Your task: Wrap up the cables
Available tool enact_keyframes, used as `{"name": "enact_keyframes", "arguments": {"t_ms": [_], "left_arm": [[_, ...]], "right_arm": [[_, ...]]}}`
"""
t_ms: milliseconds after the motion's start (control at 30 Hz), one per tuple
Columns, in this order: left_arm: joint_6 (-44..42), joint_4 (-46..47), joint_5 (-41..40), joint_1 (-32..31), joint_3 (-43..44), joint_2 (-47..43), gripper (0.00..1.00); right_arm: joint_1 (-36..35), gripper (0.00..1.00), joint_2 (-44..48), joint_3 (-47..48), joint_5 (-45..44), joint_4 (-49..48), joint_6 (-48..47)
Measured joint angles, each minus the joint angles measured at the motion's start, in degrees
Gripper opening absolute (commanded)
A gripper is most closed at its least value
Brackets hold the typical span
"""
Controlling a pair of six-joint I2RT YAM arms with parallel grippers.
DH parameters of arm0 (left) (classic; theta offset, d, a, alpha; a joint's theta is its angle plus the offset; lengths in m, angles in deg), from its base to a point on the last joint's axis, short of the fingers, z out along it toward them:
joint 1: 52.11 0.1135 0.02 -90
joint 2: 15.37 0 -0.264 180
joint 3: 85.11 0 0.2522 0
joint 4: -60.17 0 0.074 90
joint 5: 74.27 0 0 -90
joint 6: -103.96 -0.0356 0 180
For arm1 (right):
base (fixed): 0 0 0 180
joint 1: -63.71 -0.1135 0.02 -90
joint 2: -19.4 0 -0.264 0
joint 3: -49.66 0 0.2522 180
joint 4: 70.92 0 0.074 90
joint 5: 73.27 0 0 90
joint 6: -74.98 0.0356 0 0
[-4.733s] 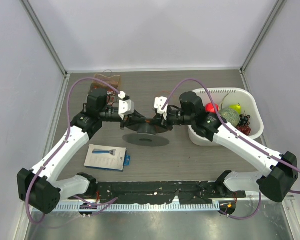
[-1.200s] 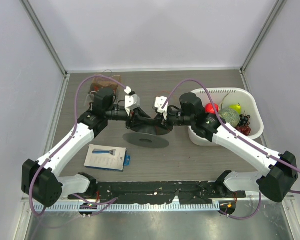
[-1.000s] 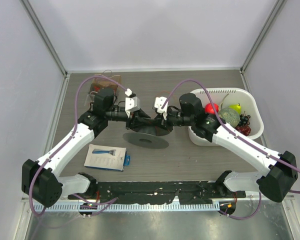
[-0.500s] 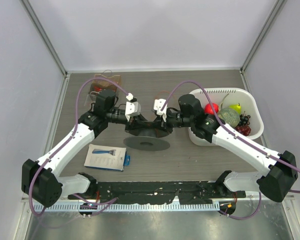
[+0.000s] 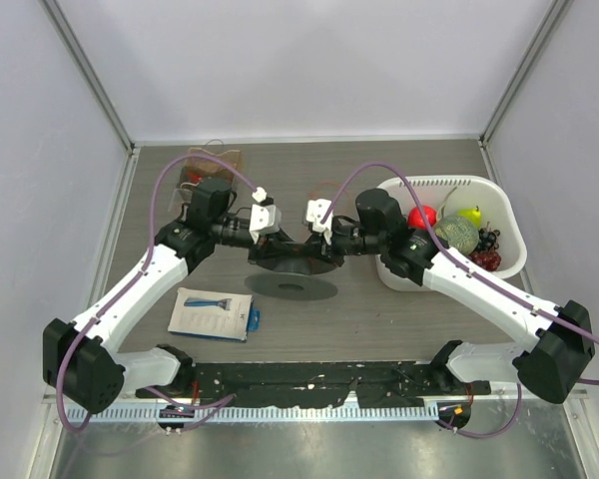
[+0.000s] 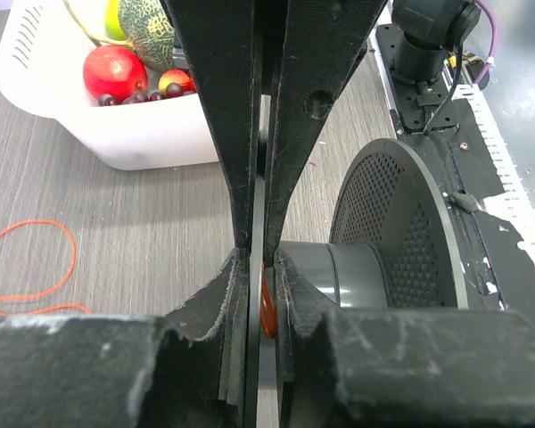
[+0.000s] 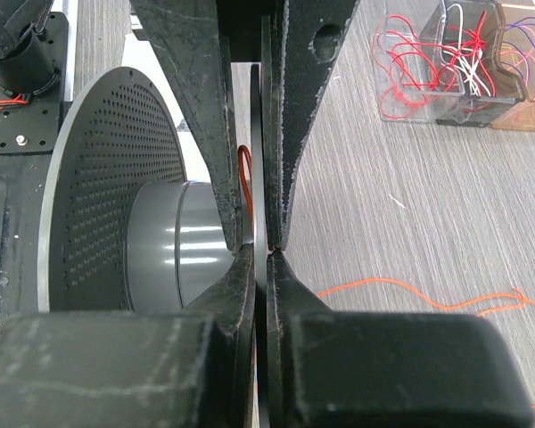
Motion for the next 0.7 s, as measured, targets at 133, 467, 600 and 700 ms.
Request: {"name": "enact_keyframes", "arguments": {"t_ms": [133,467,600,700], "left_arm": [[-0.22,-0.2,-0.17,0.0,0.13,0.0,0.27],[-0.07,-0.28,-0.94,0.0,0.17,-0.04,0.25],[0.17,-0.09,-1.29,0.0,0.17,-0.22,0.24],[0.17,-0.09,-1.42,0.04,0.17,-0.26,0.25]], "right_arm": [[0.0,0.01,0.0,0.0,-0.02,-0.11,0.04],[0.0,0.01,0.0,0.0,-0.52,-0.28,0.09],[0.0,0.01,0.0,0.0,-0.5,-0.39,0.07],[-0.02,0.01,0.0,0.0,-0.5,-0.44,0.07]]}}
